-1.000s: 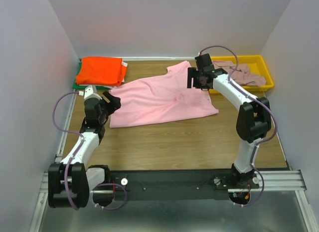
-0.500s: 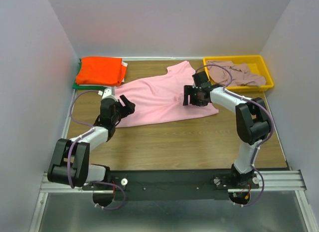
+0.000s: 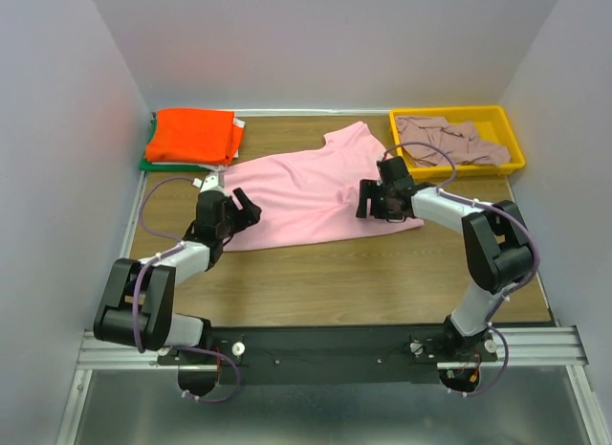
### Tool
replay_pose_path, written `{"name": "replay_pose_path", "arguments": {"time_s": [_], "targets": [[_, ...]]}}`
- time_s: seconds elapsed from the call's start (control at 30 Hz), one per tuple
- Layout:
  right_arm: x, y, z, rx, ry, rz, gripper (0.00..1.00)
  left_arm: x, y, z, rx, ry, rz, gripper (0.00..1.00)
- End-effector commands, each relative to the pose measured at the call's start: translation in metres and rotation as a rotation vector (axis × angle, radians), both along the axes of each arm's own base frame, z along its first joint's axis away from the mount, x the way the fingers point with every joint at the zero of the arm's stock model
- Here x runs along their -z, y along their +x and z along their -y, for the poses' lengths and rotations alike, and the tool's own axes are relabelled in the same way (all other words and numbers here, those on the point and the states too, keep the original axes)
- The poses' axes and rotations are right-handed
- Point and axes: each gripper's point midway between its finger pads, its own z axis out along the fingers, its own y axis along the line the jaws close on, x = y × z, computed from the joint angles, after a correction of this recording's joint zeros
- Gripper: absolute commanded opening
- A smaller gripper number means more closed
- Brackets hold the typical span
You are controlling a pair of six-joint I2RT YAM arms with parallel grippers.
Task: Fold and stack the t-shirts
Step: Fold the tshirt
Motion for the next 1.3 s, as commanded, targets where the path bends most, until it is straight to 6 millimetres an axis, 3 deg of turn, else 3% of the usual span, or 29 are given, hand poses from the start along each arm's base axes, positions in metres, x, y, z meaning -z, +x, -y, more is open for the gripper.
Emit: {"name": "replay_pose_path", "arguments": {"time_s": [0.0, 0.27, 0.4, 0.57, 0.73, 0.9, 1.03, 1.13, 1.27], "targets": [[0.026, -0.051, 0.012, 0.021, -0.016, -0.153, 0.83, -0.02, -0.007, 0.003, 0.009, 0.003, 0.028, 0.8], [0.025, -0.101, 0.026, 0.066, -0.015, -0.214, 0.83, -0.044, -0.031, 0.0, -0.009, 0.007, 0.05, 0.8], [0.012, -0.122, 0.028, 0.088, 0.025, -0.207, 0.83, -0.056, -0.04, -0.015, -0.08, 0.028, 0.077, 0.8], [0.015, -0.15, 0.035, 0.098, 0.029, -0.238, 0.83, -0.077, -0.042, -0.022, -0.117, 0.032, 0.117, 0.8], [-0.002, -0.143, 0.034, 0.095, 0.04, -0.193, 0.82, -0.082, -0.04, -0.018, -0.11, 0.025, 0.122, 0.8], [-0.04, -0.114, 0.015, 0.058, 0.088, -0.091, 0.83, -0.079, -0.042, 0.001, -0.076, 0.001, 0.11, 0.8], [-0.061, -0.1, -0.004, 0.011, 0.099, -0.033, 0.82, -0.089, -0.037, 0.007, -0.073, 0.007, 0.131, 0.8], [-0.061, -0.096, -0.019, -0.02, 0.084, -0.026, 0.83, -0.102, -0.026, 0.008, -0.07, 0.027, 0.172, 0.8], [-0.044, -0.097, -0.038, -0.057, 0.073, -0.046, 0.83, -0.098, -0.008, 0.008, -0.057, 0.084, 0.149, 0.85]]}}
